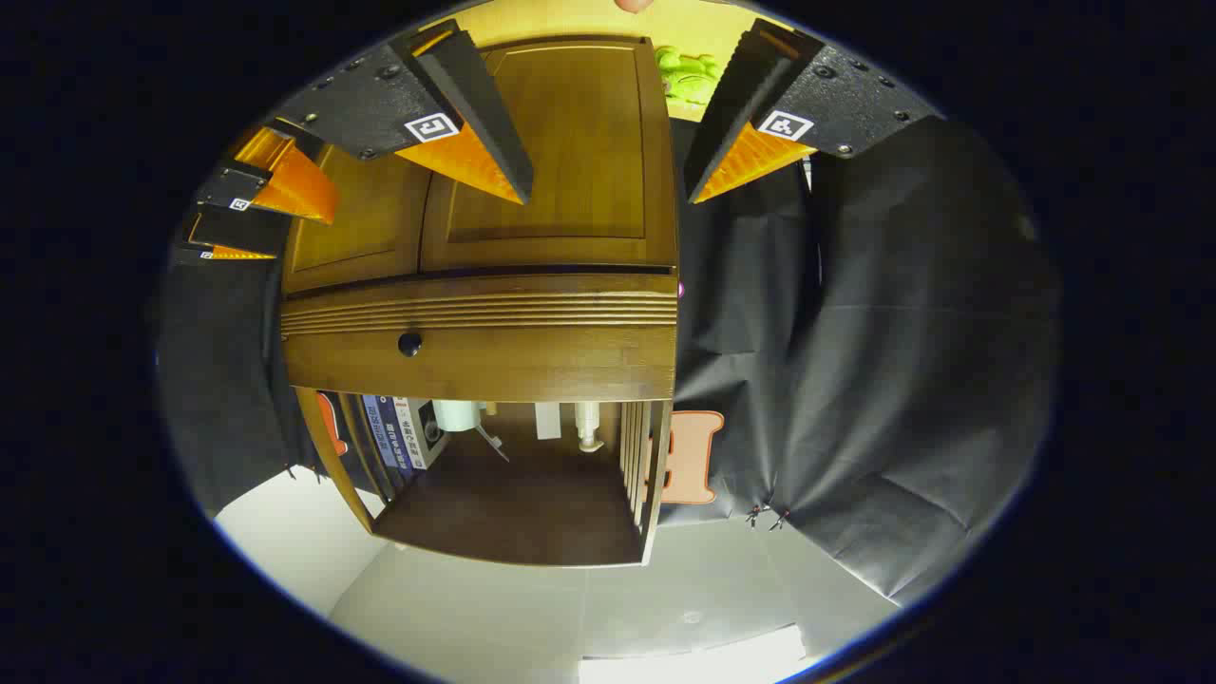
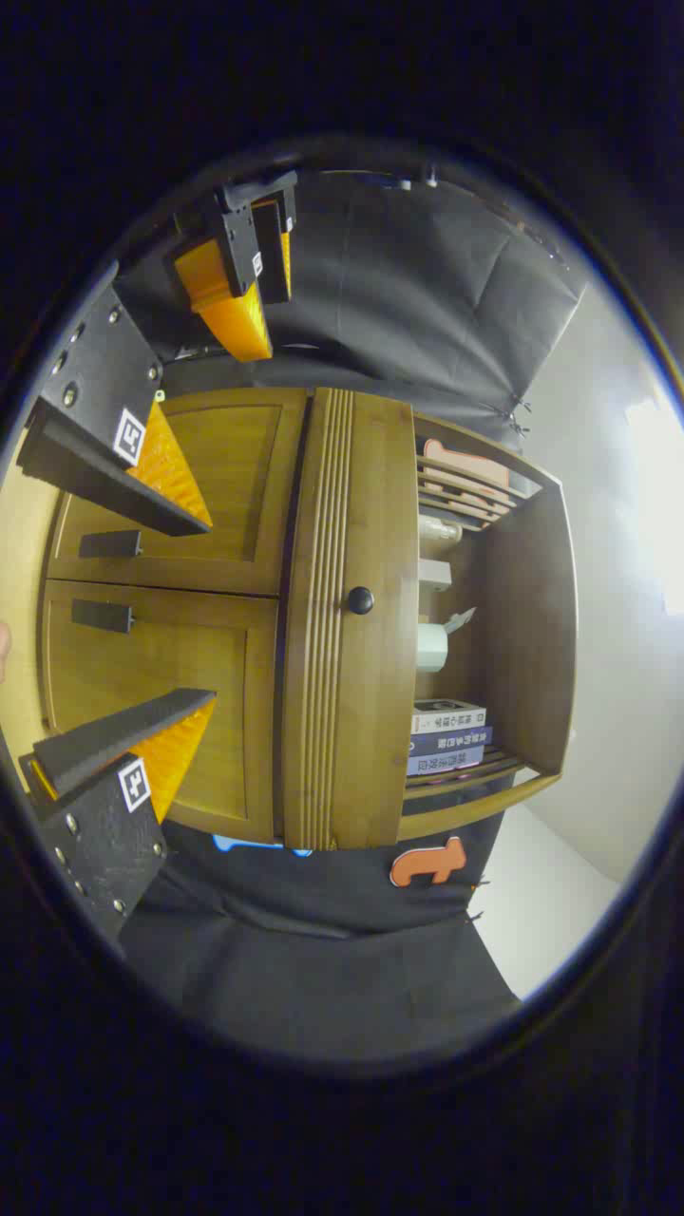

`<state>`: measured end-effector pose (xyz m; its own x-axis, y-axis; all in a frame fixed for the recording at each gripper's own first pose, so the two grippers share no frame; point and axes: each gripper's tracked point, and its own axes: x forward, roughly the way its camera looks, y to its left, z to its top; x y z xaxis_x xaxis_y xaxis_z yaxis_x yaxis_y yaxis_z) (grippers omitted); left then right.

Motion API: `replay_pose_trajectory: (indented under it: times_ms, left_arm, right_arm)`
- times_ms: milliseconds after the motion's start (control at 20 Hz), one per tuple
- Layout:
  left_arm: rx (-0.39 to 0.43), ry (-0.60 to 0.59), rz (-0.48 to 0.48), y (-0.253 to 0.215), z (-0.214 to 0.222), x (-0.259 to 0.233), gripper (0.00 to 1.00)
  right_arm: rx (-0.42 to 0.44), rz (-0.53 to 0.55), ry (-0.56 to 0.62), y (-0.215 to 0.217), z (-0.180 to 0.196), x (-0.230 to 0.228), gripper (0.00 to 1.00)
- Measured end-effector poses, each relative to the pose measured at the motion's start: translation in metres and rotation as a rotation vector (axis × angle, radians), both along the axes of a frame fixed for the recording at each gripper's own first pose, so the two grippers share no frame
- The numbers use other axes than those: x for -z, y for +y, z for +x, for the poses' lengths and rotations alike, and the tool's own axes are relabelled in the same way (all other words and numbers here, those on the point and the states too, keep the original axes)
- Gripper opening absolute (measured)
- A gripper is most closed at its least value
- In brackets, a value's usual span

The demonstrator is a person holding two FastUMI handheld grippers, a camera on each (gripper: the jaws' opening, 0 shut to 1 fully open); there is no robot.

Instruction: Open the right door of the double-door shoe cabinet with the right hand, and open the left door with the left hand.

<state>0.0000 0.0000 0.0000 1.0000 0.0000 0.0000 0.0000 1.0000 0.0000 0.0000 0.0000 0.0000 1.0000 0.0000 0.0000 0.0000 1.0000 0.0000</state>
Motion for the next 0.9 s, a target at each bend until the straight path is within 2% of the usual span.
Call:
replay_pose_trajectory:
  times_ms: [100,200,250,400,700,900]
  left_arm:
    - [-0.016,-0.007,0.009,0.004,0.001,-0.002,0.97]
    - [-0.009,-0.009,0.009,0.003,0.003,-0.003,0.97]
    - [0.003,-0.008,0.004,0.001,0.003,-0.001,0.97]
    - [0.011,-0.014,-0.021,0.002,0.004,-0.001,0.97]
    - [-0.028,0.017,0.003,0.012,0.007,0.007,0.97]
    - [-0.065,0.035,0.013,0.028,0.007,0.011,0.97]
  right_arm:
    - [0.014,0.009,0.003,-0.005,0.005,0.003,0.94]
    - [0.026,0.026,0.003,-0.008,0.011,0.006,0.96]
    - [0.022,0.039,0.000,-0.007,0.014,0.006,0.94]
    - [-0.007,0.073,0.007,-0.002,0.023,0.013,0.95]
    - [0.003,0.063,0.048,-0.003,0.037,0.038,0.96]
    - [0.019,0.084,0.119,-0.003,0.051,0.068,0.96]
